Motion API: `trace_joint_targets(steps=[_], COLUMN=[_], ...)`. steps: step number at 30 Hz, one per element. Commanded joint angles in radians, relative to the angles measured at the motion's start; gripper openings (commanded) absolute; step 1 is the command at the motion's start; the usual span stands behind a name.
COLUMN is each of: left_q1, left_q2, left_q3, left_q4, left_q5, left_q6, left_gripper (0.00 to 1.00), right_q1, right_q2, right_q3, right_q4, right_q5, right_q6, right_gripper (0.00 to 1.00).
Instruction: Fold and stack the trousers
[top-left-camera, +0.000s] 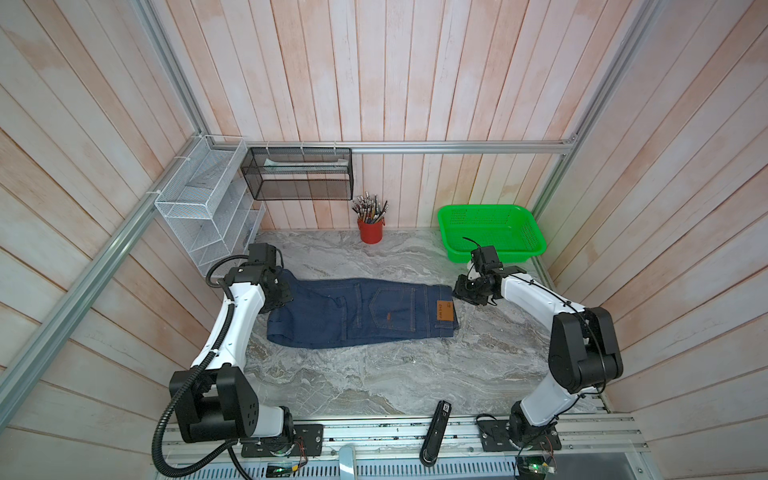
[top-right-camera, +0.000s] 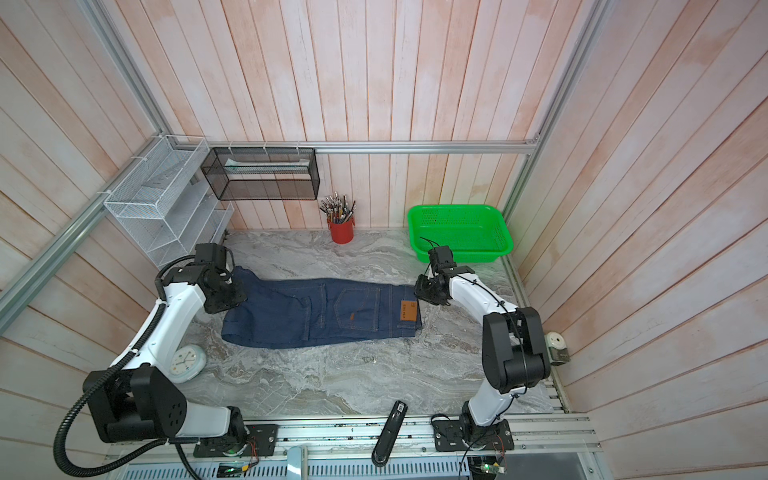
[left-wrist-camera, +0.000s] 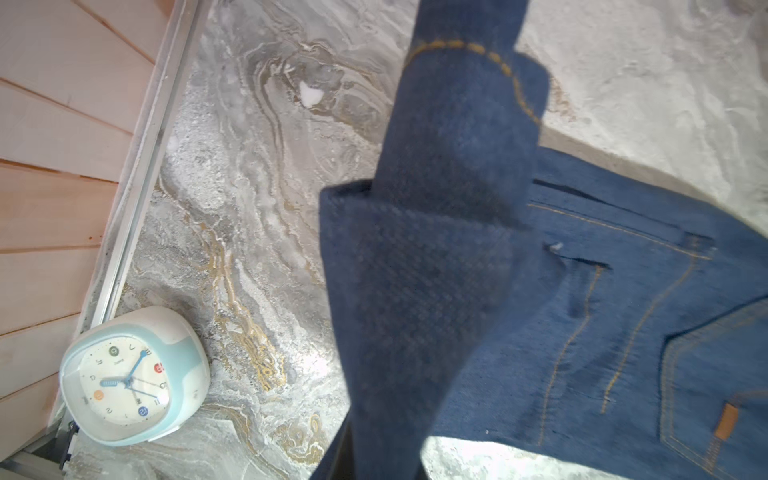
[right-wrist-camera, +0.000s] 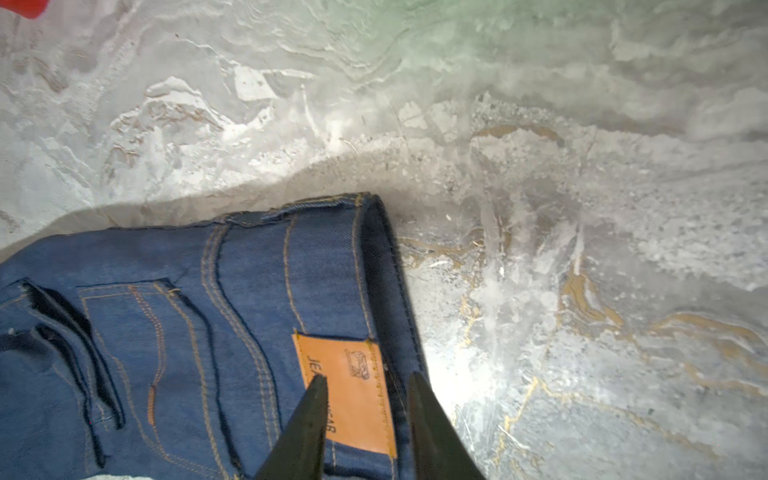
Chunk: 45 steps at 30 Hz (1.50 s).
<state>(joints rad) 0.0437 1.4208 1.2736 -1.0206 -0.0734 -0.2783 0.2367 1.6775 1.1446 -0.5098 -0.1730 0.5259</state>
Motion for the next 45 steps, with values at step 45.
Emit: trace_joint_targets(steps=[45], left_q1=[-0.854], left_q2=[0.976], left_q3=[1.067], left_q4=[-0.078], left_q5=[0.197], left_q6=[-0.430], left_gripper=[0.00], right_q1=[-0.062], right_q2=[0.058], right_q3=[-0.120], right_q4=[0.095], right_q5=[-0.113], right_q6=[-0.038], right_gripper=[0.32])
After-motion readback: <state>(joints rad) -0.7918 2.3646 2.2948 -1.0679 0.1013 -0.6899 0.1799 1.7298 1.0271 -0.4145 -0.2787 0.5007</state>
